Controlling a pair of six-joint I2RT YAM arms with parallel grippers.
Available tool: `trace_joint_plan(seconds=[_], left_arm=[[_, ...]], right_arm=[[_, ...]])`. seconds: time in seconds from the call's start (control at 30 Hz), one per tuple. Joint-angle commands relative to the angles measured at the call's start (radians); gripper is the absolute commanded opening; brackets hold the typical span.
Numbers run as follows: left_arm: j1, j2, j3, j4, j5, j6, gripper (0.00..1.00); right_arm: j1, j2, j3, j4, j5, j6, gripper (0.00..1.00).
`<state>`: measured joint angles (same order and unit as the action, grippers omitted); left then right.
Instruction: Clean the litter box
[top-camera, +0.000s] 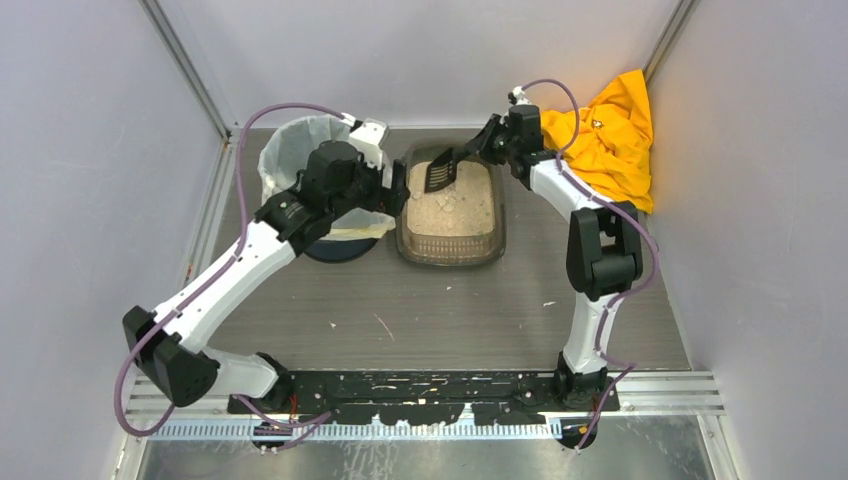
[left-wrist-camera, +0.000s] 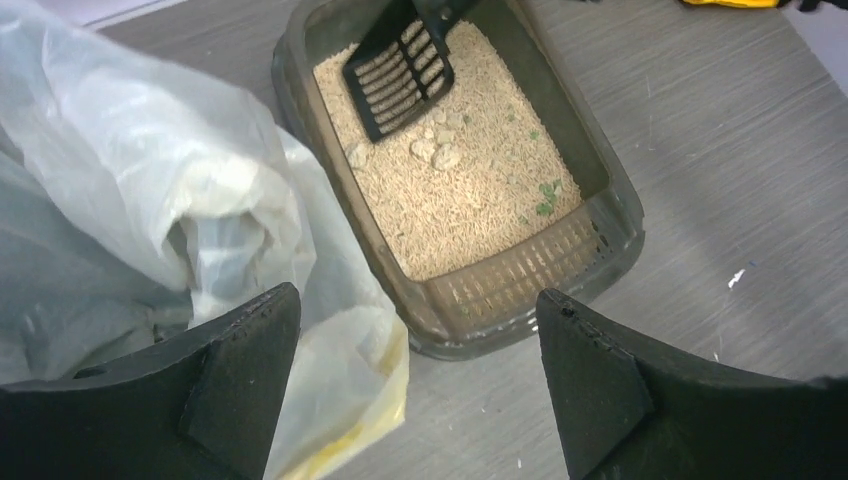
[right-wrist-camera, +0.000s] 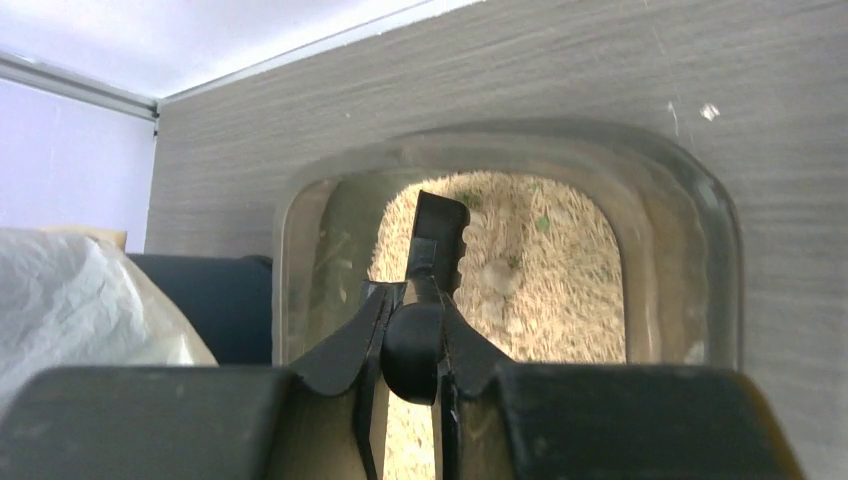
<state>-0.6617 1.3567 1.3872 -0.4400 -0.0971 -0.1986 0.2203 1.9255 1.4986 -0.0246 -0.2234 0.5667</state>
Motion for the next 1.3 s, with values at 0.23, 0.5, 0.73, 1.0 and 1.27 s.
trace_joint_plan(seconds=[0.23, 0.5, 0.73, 1.0, 1.27], left_arm=[[-0.001, -0.274, -0.092, -0.067, -0.108, -0.065, 0.88], [-0.001, -0.312, -0.102, -0.058, -0.101, -0.063, 0.88], [-0.001, -0.346, -0.119, -0.051, -0.080, -0.070, 0.88], [0.000, -0.352, -0.134, -0.045, -0.097, -0.064, 0.88], [-0.001, -0.358, -0.151, -0.034, -0.110, -0.064, 0.88]], right_arm=[[-0.001, 0.027, 0.157, -0.119, -0.002, -0.164, 0.01], [0.019, -0.025, 0.169, -0.255, 0.007, -0.252, 0.01], [0.066, 0.039, 0.184, -0.302, 0.027, -0.294, 0.01], [0.086, 0.088, 0.142, -0.216, -0.056, -0.205, 0.01], [-0.004, 0.102, 0.016, 0.036, -0.238, -0.021, 0.01]])
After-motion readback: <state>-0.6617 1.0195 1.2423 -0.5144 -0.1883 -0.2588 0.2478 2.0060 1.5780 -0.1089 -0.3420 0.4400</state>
